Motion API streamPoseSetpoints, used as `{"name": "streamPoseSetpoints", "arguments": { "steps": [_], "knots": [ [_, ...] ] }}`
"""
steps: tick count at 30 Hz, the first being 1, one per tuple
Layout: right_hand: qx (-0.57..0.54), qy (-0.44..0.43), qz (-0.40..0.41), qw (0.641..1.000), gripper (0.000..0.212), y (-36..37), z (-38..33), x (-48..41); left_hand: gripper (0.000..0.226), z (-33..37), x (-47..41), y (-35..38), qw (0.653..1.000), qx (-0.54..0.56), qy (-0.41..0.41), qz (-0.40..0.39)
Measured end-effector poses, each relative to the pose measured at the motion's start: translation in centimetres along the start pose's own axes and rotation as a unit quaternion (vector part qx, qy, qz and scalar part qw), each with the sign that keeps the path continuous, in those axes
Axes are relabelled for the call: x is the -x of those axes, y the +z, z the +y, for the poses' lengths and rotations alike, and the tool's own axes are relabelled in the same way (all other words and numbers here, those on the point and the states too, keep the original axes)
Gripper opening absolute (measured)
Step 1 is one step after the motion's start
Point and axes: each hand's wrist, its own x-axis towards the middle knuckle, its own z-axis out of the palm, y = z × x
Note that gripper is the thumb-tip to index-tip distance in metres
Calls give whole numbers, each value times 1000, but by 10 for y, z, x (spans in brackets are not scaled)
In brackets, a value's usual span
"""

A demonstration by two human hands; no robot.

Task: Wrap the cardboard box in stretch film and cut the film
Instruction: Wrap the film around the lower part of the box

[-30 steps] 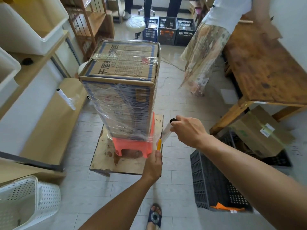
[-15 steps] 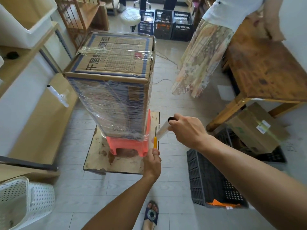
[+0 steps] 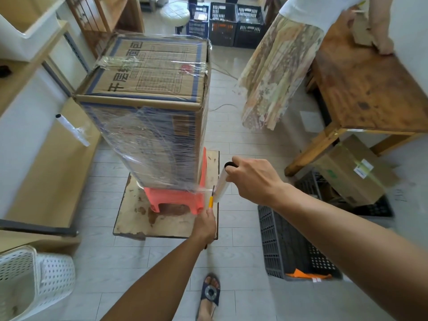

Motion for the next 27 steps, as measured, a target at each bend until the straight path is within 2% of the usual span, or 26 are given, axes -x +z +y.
{"name": "streamPoseSetpoints", "arguments": {
  "steps": [4,11,18,24,27],
  "knots": [
    [-6,-12,-1,1000,10,-5,6,1,42,-18,-1,1,999,-45,-2,-9],
    [-11,4,-8,1000,9,-3,5,11,49,-19,-16,-2,996,-57,-55,-34],
    [6,-11,-1,1000,19,-12,4,17,52,-18,-31,-1,992,-90,-78,-51],
    [11,-12,2,1000,15,-25,13,30,48,-30,-32,2,977,-97,-168,-89],
    [26,4,5,1000,13,-31,29,35,42,-50,-19,11,977,-75,-176,-92]
  ]
}}
